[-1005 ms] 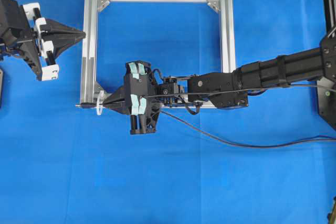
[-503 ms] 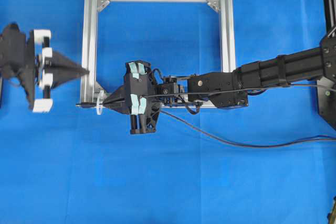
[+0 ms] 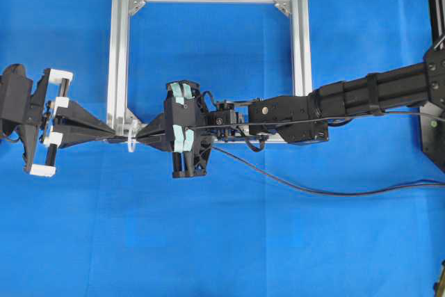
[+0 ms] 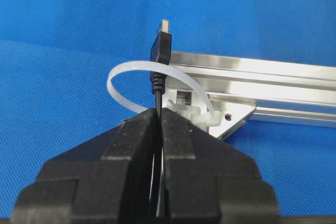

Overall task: Insert the wire through the string loop located on the left side.
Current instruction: 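Swing the left gripper around to the left of the loop, open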

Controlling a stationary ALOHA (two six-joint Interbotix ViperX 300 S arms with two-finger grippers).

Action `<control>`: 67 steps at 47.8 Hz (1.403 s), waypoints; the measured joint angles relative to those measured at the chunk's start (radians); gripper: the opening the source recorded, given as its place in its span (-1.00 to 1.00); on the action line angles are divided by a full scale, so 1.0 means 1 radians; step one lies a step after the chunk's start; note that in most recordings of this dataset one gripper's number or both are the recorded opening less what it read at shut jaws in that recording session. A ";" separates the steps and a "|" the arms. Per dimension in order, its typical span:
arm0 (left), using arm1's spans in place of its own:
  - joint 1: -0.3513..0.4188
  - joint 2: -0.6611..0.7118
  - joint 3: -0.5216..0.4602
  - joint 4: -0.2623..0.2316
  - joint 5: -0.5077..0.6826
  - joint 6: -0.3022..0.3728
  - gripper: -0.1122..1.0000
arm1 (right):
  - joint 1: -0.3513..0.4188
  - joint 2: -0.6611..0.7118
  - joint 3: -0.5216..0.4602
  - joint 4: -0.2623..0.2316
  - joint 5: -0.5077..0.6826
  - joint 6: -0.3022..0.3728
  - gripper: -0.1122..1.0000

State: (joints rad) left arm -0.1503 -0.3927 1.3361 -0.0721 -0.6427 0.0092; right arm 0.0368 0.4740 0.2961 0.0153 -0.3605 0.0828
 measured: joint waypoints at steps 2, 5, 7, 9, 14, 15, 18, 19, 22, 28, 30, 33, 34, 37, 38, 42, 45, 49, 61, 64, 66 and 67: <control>0.000 0.002 0.000 0.000 0.008 0.000 -0.79 | 0.000 0.002 0.000 0.000 0.000 0.002 -0.97; 0.002 0.000 0.000 0.000 0.021 -0.002 -0.79 | 0.000 0.002 0.000 0.000 0.002 0.002 -0.97; 0.002 0.000 0.000 0.002 0.029 -0.002 -0.77 | 0.000 0.002 0.000 0.000 0.002 0.000 -0.97; 0.000 0.000 -0.002 0.000 0.037 -0.003 -0.68 | 0.000 0.002 0.000 0.000 0.002 0.002 -0.97; 0.002 0.000 -0.006 0.000 0.044 -0.011 -0.21 | 0.000 0.000 0.000 0.002 0.000 0.002 -0.97; 0.000 0.000 -0.006 0.000 0.044 -0.012 -0.10 | 0.000 0.002 0.000 0.000 0.002 0.000 -0.97; 0.000 0.002 -0.009 0.000 0.044 -0.012 0.25 | 0.000 0.002 0.000 0.000 0.000 0.000 -0.97; 0.000 0.000 -0.011 0.002 0.046 -0.012 0.36 | 0.000 0.002 0.000 0.000 0.000 0.002 -0.97; 0.000 -0.002 -0.011 0.000 0.046 -0.012 0.65 | 0.000 0.002 0.000 0.002 0.000 0.002 -0.97; 0.000 -0.011 -0.012 0.002 0.046 -0.011 0.81 | 0.000 0.002 0.000 0.000 0.002 0.002 -0.97; 0.000 -0.014 -0.012 0.000 0.049 -0.011 0.79 | 0.000 0.002 0.000 0.000 0.002 0.002 -0.97; 0.000 -0.017 -0.012 0.002 0.060 -0.012 0.79 | 0.000 0.002 0.000 0.000 0.002 0.002 -0.97; 0.000 -0.017 -0.014 0.000 0.064 -0.012 0.79 | 0.000 0.000 0.000 0.000 0.002 0.000 -0.97; 0.000 -0.011 -0.017 0.000 0.087 -0.012 0.79 | 0.000 0.002 0.000 0.000 0.002 0.002 -0.97; 0.000 -0.008 -0.017 0.000 0.094 -0.012 0.79 | 0.000 0.002 0.000 0.000 0.002 0.002 -0.97; 0.000 0.014 -0.025 0.002 0.121 -0.015 0.79 | 0.000 0.000 0.000 0.000 0.000 0.000 -0.97; 0.000 0.035 -0.029 0.000 0.140 -0.020 0.79 | 0.000 0.002 0.000 0.000 0.002 0.000 -0.97; 0.000 0.071 -0.031 0.000 0.150 -0.020 0.79 | 0.000 0.002 0.000 0.000 0.000 0.002 -0.97; 0.002 0.183 -0.051 -0.002 0.152 -0.020 0.78 | 0.000 0.002 0.000 0.000 0.002 0.002 -0.97; 0.002 0.196 -0.058 -0.002 0.153 -0.020 0.78 | 0.000 0.000 0.000 0.000 0.002 0.002 -0.97; 0.002 0.199 -0.061 -0.002 0.153 -0.018 0.78 | 0.000 0.000 0.000 0.000 0.002 0.002 -0.97; 0.002 0.201 -0.064 -0.002 0.153 -0.018 0.78 | 0.000 0.002 0.000 0.000 0.002 0.002 -0.97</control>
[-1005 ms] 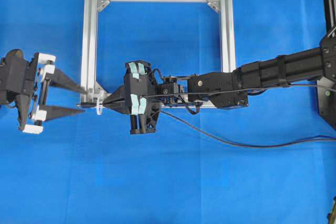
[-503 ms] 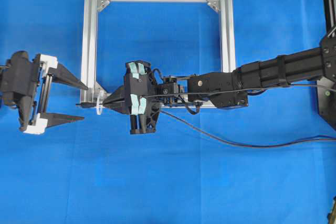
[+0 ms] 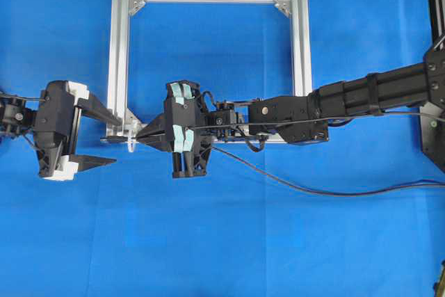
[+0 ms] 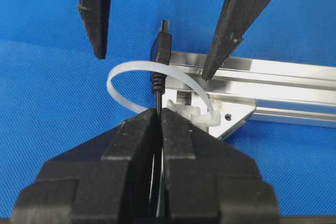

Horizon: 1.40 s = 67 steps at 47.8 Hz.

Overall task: Insert the wire through the string loop located on the left side.
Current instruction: 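Swing the left gripper around to the left of the loop, open, then close the left gripper on the USB plug above the loop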

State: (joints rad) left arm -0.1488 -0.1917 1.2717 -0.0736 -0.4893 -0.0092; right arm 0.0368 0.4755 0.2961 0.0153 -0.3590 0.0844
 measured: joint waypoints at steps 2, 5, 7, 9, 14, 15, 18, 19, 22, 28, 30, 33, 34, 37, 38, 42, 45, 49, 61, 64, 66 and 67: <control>0.000 0.000 -0.002 0.000 0.000 0.000 0.77 | 0.000 0.000 0.000 0.000 0.000 -0.002 -0.97; 0.002 0.000 0.000 0.000 0.000 0.000 0.77 | 0.000 0.000 0.000 0.000 0.000 0.000 -0.97; 0.000 0.000 -0.002 0.000 0.000 0.000 0.77 | 0.000 0.000 0.000 0.000 -0.002 -0.002 -0.97; 0.000 0.002 -0.002 0.000 0.000 0.000 0.77 | 0.000 -0.002 0.000 0.000 0.000 0.000 -0.97; 0.000 0.000 -0.002 0.000 0.000 0.000 0.77 | 0.000 -0.002 0.000 0.000 0.000 0.000 -0.97; 0.002 0.000 -0.002 0.000 0.000 0.000 0.77 | 0.000 -0.002 0.000 0.000 0.000 0.000 -0.97; 0.000 0.000 -0.002 0.000 0.000 0.000 0.77 | 0.000 -0.002 0.000 0.000 -0.002 0.000 -0.97; 0.000 0.000 -0.002 0.000 0.000 0.000 0.76 | 0.000 0.000 0.000 0.002 0.000 0.000 -0.97; 0.002 0.000 -0.002 0.000 0.000 0.000 0.76 | 0.000 0.000 0.000 0.000 0.000 0.000 -0.97; 0.002 0.002 -0.002 0.000 0.000 0.003 0.72 | 0.000 0.000 0.000 0.000 0.000 0.000 -0.97; 0.000 0.000 -0.002 0.000 0.000 0.011 0.68 | 0.000 -0.002 0.000 0.000 0.000 0.000 -0.97; 0.002 0.000 -0.002 0.000 0.000 0.017 0.58 | 0.000 0.000 0.000 0.000 0.000 -0.002 -0.97; 0.002 0.000 -0.002 0.000 0.000 0.017 0.53 | 0.000 -0.002 0.000 0.002 0.000 0.000 -0.97; 0.000 0.000 -0.002 0.000 0.000 0.018 0.24 | 0.000 0.000 0.000 0.000 0.000 0.000 -0.97; 0.002 0.000 -0.002 0.002 -0.002 0.018 0.13 | 0.000 -0.002 0.000 0.000 -0.002 0.000 -0.97; 0.000 0.000 -0.002 0.002 0.000 0.018 -0.35 | 0.000 0.000 0.000 0.002 -0.002 0.000 -0.97; 0.002 0.000 0.000 0.002 0.000 0.017 -0.63 | 0.000 0.000 0.000 0.000 -0.002 0.000 -0.97; 0.003 0.000 -0.003 0.002 0.003 0.017 -0.65 | 0.002 -0.002 0.000 0.000 -0.002 0.000 -0.97; 0.003 0.000 -0.005 0.002 0.006 0.017 -0.65 | 0.002 0.000 0.000 0.000 -0.002 0.000 -0.97; 0.003 0.002 -0.005 0.002 0.006 0.017 -0.65 | 0.002 0.000 0.000 0.000 -0.002 0.000 -0.96; 0.003 0.002 -0.005 0.002 0.006 0.017 -0.65 | 0.002 -0.002 0.000 0.000 -0.002 0.000 -0.95; 0.003 0.000 -0.005 0.002 0.006 0.017 -0.65 | 0.002 0.000 0.000 0.000 -0.002 0.000 -0.95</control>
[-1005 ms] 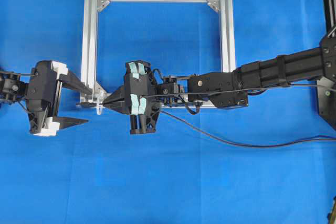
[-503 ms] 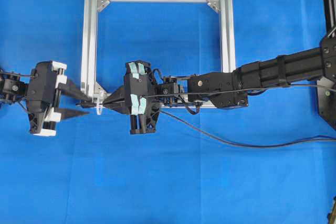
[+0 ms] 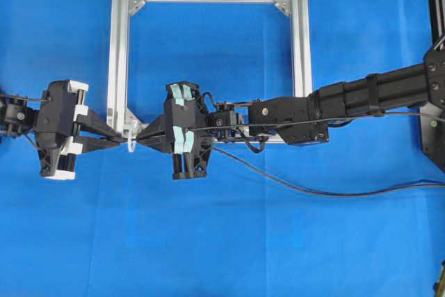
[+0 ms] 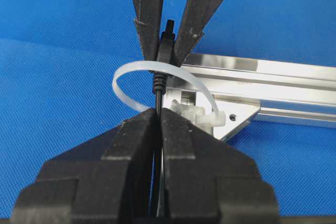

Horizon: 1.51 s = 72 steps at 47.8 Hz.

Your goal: Insert the wire through the string loop located on the left side.

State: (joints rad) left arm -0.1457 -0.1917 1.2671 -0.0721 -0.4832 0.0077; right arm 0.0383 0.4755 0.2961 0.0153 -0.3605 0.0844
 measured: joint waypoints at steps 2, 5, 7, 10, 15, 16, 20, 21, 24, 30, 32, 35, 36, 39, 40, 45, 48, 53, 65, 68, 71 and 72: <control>0.000 0.002 -0.002 0.000 0.000 0.000 -0.65 | 0.000 0.000 0.000 0.000 0.000 0.000 -0.93; 0.002 0.002 0.000 0.000 0.000 0.000 -0.65 | 0.000 0.000 0.000 0.000 0.000 -0.002 -0.86; 0.000 0.000 0.000 0.000 0.000 -0.002 -0.65 | 0.002 0.000 0.000 0.000 0.002 0.000 -0.79; 0.000 0.002 0.000 0.000 0.000 -0.002 -0.65 | 0.002 0.000 0.000 0.000 0.002 0.003 -0.60; 0.002 0.000 -0.002 0.000 0.002 0.000 -0.65 | 0.000 -0.002 0.000 0.002 0.002 0.008 -0.13; 0.000 0.000 -0.002 0.000 0.002 0.000 -0.65 | 0.002 -0.002 0.000 0.003 0.002 0.008 0.00; 0.002 0.000 -0.003 0.000 0.005 0.000 -0.65 | -0.002 -0.002 0.000 0.005 0.003 0.008 0.47; 0.000 0.000 -0.003 0.000 0.006 0.000 -0.65 | -0.002 -0.002 0.002 0.003 0.003 0.006 0.58; 0.000 -0.003 -0.003 0.000 0.009 0.000 -0.65 | 0.000 -0.005 0.005 0.005 0.005 0.006 0.83; 0.000 -0.012 -0.003 0.000 0.015 0.000 -0.65 | 0.005 -0.020 0.017 0.005 0.006 0.008 0.89; 0.000 -0.018 -0.003 0.000 0.020 0.000 -0.65 | 0.006 -0.025 0.020 0.005 0.006 0.008 0.91; 0.000 -0.035 -0.003 0.000 0.032 0.000 -0.65 | 0.005 -0.026 0.023 0.006 0.006 0.008 0.92; 0.000 -0.043 -0.003 0.000 0.040 0.000 -0.65 | 0.005 -0.026 0.023 0.006 0.006 0.006 0.92; 0.000 -0.069 -0.003 0.000 0.067 0.000 -0.65 | 0.005 -0.026 0.025 0.006 0.006 0.008 0.92; 0.000 -0.078 -0.003 0.000 0.080 0.000 -0.65 | 0.005 -0.026 0.025 0.006 0.006 0.008 0.92; 0.000 -0.143 0.000 0.000 0.183 -0.002 -0.65 | 0.005 -0.026 0.026 0.006 0.006 0.008 0.92; 0.000 -0.179 0.003 0.000 0.245 -0.002 -0.65 | 0.005 -0.026 0.026 0.006 0.006 0.006 0.92; 0.000 -0.255 0.009 0.000 0.362 -0.014 -0.65 | 0.005 -0.026 0.026 0.006 0.008 0.008 0.92; 0.000 -0.456 0.040 0.000 0.541 -0.052 -0.65 | 0.005 -0.026 0.026 0.006 0.006 0.008 0.92; 0.000 -0.508 0.049 0.000 0.597 -0.087 -0.65 | 0.006 -0.026 0.026 0.006 0.008 0.008 0.92; 0.000 -0.558 0.052 -0.002 0.640 -0.130 -0.65 | 0.006 -0.026 0.026 0.006 0.008 0.008 0.92; 0.000 -0.571 0.052 -0.002 0.652 -0.143 -0.65 | 0.006 -0.026 0.026 0.006 0.008 0.008 0.92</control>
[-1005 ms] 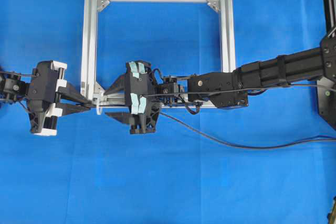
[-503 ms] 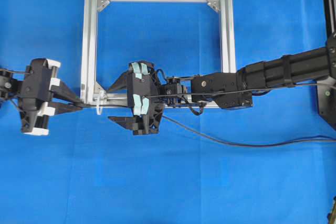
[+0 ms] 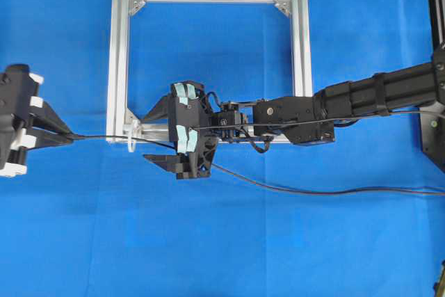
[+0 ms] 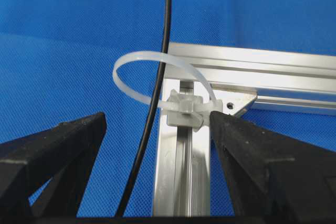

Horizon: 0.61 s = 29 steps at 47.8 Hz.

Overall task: Insert the wire through the string loop located on the left side.
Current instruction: 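Pull the cable through the loop leftward with the left gripper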

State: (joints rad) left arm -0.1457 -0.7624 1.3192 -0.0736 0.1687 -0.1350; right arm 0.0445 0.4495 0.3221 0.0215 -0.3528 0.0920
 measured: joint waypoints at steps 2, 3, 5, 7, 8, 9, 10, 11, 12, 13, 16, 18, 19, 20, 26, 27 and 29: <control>0.000 -0.020 0.000 0.000 0.020 -0.023 -0.65 | -0.002 0.000 0.000 0.000 0.000 0.000 0.92; 0.000 -0.028 0.000 0.002 0.029 -0.038 -0.65 | 0.000 0.000 0.000 0.000 -0.002 0.000 0.92; 0.000 -0.044 0.003 0.000 0.044 -0.058 -0.65 | 0.000 0.000 0.000 0.002 -0.002 0.000 0.92; 0.000 -0.055 0.005 0.002 0.051 -0.067 -0.65 | -0.002 0.000 0.000 0.000 -0.002 0.000 0.92; 0.000 -0.057 0.006 0.002 0.052 -0.069 -0.65 | 0.000 0.000 0.000 0.000 -0.002 0.000 0.92; 0.000 -0.057 0.006 0.002 0.052 -0.071 -0.65 | -0.002 0.000 0.000 0.000 -0.002 0.000 0.92; 0.000 -0.057 0.006 0.002 0.051 -0.069 -0.65 | -0.002 0.000 0.000 0.002 -0.002 0.000 0.92; 0.000 -0.057 0.006 0.002 0.048 -0.071 -0.65 | -0.002 0.000 0.000 0.000 -0.002 0.000 0.92; 0.000 -0.055 0.006 0.002 0.046 -0.069 -0.65 | 0.000 0.000 -0.002 0.000 -0.002 0.000 0.92; 0.000 -0.055 0.006 0.002 0.044 -0.069 -0.65 | 0.000 0.000 0.000 0.000 -0.002 0.000 0.92; -0.002 -0.044 0.006 0.002 0.035 -0.067 -0.65 | -0.002 0.000 0.000 0.000 -0.002 0.000 0.92; -0.002 -0.035 0.006 0.003 0.029 -0.064 -0.65 | -0.002 0.000 0.000 0.000 -0.002 0.000 0.92; -0.002 -0.029 0.006 0.003 0.025 -0.064 -0.65 | 0.000 0.000 0.000 0.000 -0.002 0.000 0.92; -0.002 -0.023 0.006 0.005 0.023 -0.063 -0.65 | -0.002 0.000 0.000 0.000 -0.002 0.000 0.92; -0.002 0.002 0.006 0.006 0.017 -0.057 -0.65 | 0.000 0.000 0.000 0.000 -0.002 0.000 0.92; -0.002 0.006 0.006 0.006 0.017 -0.057 -0.65 | -0.002 0.000 0.000 0.000 -0.002 0.000 0.92; -0.002 0.014 0.008 0.008 0.017 -0.057 -0.65 | 0.000 0.000 -0.002 0.002 -0.002 -0.002 0.92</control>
State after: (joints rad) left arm -0.1473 -0.7486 1.3269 -0.0660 0.1856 -0.1917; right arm 0.0445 0.4495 0.3206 0.0230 -0.3543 0.0905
